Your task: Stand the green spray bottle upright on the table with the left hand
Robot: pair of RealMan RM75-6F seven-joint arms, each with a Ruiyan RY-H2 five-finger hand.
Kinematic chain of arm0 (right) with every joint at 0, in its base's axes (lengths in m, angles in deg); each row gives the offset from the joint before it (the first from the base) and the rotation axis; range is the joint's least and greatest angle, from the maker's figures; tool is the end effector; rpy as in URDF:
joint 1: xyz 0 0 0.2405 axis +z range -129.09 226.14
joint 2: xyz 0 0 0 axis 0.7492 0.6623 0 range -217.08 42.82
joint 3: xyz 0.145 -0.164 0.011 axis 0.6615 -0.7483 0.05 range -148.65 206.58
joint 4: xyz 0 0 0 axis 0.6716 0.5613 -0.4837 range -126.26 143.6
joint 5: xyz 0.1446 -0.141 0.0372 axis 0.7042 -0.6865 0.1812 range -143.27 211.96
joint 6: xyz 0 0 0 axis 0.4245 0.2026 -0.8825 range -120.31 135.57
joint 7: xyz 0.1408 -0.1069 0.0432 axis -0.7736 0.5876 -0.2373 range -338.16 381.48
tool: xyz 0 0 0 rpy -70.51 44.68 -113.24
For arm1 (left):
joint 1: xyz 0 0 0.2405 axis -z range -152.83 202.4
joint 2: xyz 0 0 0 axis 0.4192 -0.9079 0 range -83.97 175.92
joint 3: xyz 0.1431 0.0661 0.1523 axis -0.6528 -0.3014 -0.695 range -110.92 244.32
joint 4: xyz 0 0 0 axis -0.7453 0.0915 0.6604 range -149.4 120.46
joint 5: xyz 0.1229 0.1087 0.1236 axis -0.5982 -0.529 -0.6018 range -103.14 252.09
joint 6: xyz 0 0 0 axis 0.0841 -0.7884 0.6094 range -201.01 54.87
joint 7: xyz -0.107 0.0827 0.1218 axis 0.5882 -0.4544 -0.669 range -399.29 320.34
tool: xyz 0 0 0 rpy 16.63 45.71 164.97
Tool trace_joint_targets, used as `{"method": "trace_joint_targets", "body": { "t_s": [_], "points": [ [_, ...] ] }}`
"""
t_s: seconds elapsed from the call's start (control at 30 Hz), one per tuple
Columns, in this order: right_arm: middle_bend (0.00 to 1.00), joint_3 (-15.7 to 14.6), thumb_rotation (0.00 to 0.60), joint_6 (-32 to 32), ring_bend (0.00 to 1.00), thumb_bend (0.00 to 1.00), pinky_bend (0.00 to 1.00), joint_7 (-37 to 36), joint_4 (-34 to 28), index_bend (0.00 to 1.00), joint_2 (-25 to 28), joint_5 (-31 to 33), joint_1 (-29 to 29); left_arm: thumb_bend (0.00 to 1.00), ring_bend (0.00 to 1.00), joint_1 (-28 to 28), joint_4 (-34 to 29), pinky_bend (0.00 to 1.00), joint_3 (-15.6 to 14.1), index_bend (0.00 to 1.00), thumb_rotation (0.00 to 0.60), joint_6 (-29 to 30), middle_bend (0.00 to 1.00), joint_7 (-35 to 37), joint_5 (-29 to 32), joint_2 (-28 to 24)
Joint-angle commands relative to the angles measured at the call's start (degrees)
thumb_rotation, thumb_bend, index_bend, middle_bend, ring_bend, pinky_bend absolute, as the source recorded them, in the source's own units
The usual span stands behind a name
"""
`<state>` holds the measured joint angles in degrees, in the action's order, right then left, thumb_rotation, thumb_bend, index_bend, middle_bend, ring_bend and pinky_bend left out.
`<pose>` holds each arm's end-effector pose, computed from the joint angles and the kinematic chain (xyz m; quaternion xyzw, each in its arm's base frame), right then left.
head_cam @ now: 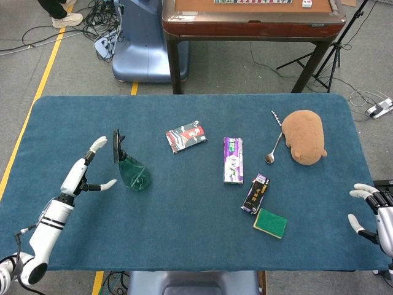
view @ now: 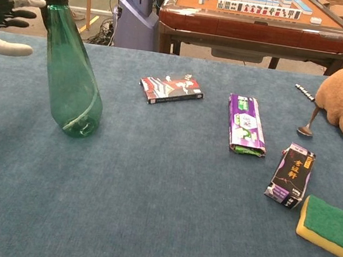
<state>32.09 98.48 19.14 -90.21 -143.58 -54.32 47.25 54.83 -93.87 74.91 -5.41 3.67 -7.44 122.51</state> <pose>-0.2697 -0.1867 0.1877 0.5650 -0.3828 0.4057 0.6079 -0.1933 0.3461 0.0762 -0.5176 -0.5601 -0.5767 0.2928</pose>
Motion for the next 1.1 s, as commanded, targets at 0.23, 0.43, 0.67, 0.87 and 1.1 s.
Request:
{"method": "trace_joint_targets", "body": {
  "t_s": [0.23, 0.43, 0.67, 0.87, 1.1],
  "points": [
    [0.28, 0.3, 0.600, -1.8, 0.21, 0.26, 0.29, -1.5, 1.4, 0.35, -0.9, 0.4, 1.2, 0.22, 0.00, -7.3, -4.9, 0.00, -0.3, 0.02, 0.600, 8.4, 0.01, -20.6, 4.9, -3.9],
    [0.28, 0.1, 0.600, -2.9, 0.21, 0.27, 0.29, -2.4, 2.6, 0.35, -1.8, -0.5, 2.1, 0.22, 0.00, -11.5, -10.1, 0.00, -1.4, 0.11, 0.600, 14.1, 0.01, -35.0, 6.5, -6.1],
    [0.28, -0.4, 0.600, -2.9, 0.21, 0.27, 0.29, -2.8, 3.7, 0.35, -2.8, -1.8, 2.5, 0.22, 0.00, -15.6, -16.2, 0.00, -3.6, 0.11, 0.600, 18.9, 0.01, -48.4, 6.7, -7.3],
    [0.26, -0.7, 0.600, -2.0, 0.19, 0.27, 0.29, -3.1, 5.0, 0.35, -4.3, -2.4, 2.3, 0.22, 0.00, -17.7, -21.2, 0.00, -5.6, 0.11, 0.600, 20.3, 0.01, -56.0, 5.2, -9.2],
    [0.26, -1.2, 0.600, -2.7, 0.18, 0.27, 0.29, -2.9, 4.6, 0.35, -4.2, -1.9, 2.2, 0.22, 0.00, -19.3, -23.6, 0.00, -6.5, 0.11, 0.600, 21.9, 0.01, -59.3, 2.8, -8.9]
  ]
}}
